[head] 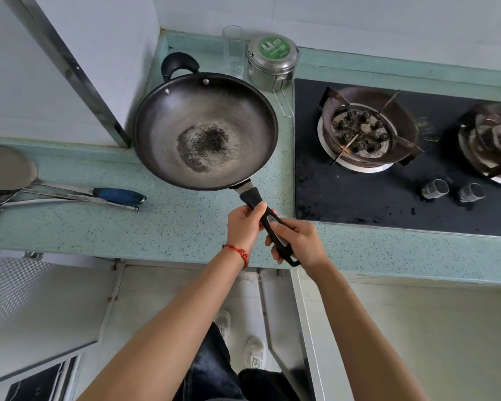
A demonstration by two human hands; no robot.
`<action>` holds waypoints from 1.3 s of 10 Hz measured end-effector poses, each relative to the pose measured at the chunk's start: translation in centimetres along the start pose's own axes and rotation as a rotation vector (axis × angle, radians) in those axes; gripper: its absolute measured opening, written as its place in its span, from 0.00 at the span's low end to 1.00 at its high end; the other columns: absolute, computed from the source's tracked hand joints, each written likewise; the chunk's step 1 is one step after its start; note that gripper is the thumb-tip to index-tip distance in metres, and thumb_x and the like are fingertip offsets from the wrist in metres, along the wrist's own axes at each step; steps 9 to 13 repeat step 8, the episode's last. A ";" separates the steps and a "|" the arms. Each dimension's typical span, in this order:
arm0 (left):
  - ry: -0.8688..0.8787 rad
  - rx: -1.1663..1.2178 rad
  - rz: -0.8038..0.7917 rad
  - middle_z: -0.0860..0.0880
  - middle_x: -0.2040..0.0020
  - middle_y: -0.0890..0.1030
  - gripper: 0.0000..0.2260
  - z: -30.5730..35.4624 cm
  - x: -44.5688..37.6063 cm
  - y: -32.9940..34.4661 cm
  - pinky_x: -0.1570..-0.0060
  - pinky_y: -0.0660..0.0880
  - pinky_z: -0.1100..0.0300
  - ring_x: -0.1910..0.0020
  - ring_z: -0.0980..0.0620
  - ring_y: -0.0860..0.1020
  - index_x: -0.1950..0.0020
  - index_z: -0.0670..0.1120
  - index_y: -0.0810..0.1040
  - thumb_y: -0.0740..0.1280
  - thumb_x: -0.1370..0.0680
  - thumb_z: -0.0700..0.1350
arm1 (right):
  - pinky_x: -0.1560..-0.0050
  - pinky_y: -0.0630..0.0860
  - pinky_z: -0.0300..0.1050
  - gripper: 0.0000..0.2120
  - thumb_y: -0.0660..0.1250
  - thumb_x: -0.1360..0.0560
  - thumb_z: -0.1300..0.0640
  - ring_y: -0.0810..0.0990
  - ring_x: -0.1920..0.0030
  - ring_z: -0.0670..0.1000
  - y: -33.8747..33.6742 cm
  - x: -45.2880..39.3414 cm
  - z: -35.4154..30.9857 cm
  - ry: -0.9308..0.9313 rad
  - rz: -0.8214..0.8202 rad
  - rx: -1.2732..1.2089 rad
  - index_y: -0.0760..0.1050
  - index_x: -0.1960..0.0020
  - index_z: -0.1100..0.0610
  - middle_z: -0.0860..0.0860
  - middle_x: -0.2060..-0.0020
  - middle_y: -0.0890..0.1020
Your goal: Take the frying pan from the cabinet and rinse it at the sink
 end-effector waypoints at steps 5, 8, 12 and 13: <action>0.203 -0.599 0.029 0.45 0.51 0.82 0.20 0.6 2.5 -1.3 0.50 0.78 0.52 0.54 0.48 0.81 0.45 0.41 0.76 0.61 0.25 0.57 | 0.67 0.67 0.34 0.17 0.62 0.25 0.47 0.75 0.66 0.42 -3.0 2.5 -0.2 -0.108 0.302 0.560 0.77 0.42 0.56 0.47 0.62 0.81; 0.573 -1.231 0.022 0.42 0.37 0.75 0.21 -0.4 11.3 -4.2 0.40 0.70 0.50 0.38 0.44 0.72 0.34 0.41 0.69 0.59 0.23 0.52 | 0.51 0.71 0.41 0.19 0.61 0.24 0.49 0.78 0.45 0.52 -5.7 10.0 1.8 -0.194 0.332 0.801 0.72 0.36 0.58 0.54 0.42 0.80; 0.573 -1.231 0.022 0.42 0.37 0.75 0.21 -0.4 11.3 -4.2 0.40 0.70 0.50 0.38 0.44 0.72 0.34 0.41 0.69 0.59 0.23 0.52 | 0.51 0.71 0.41 0.19 0.61 0.24 0.49 0.78 0.45 0.52 -5.7 10.0 1.8 -0.194 0.332 0.801 0.72 0.36 0.58 0.54 0.42 0.80; 0.573 -1.231 0.022 0.42 0.37 0.75 0.21 -0.4 11.3 -4.2 0.40 0.70 0.50 0.38 0.44 0.72 0.34 0.41 0.69 0.59 0.23 0.52 | 0.51 0.71 0.41 0.19 0.61 0.24 0.49 0.78 0.45 0.52 -5.7 10.0 1.8 -0.194 0.332 0.801 0.72 0.36 0.58 0.54 0.42 0.80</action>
Point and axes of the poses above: each hand's wrist, its own x-axis away from the middle knuckle, its own y-axis out of the palm, z = x × y, the point moved 5 cm from there along -x, towards the middle knuckle
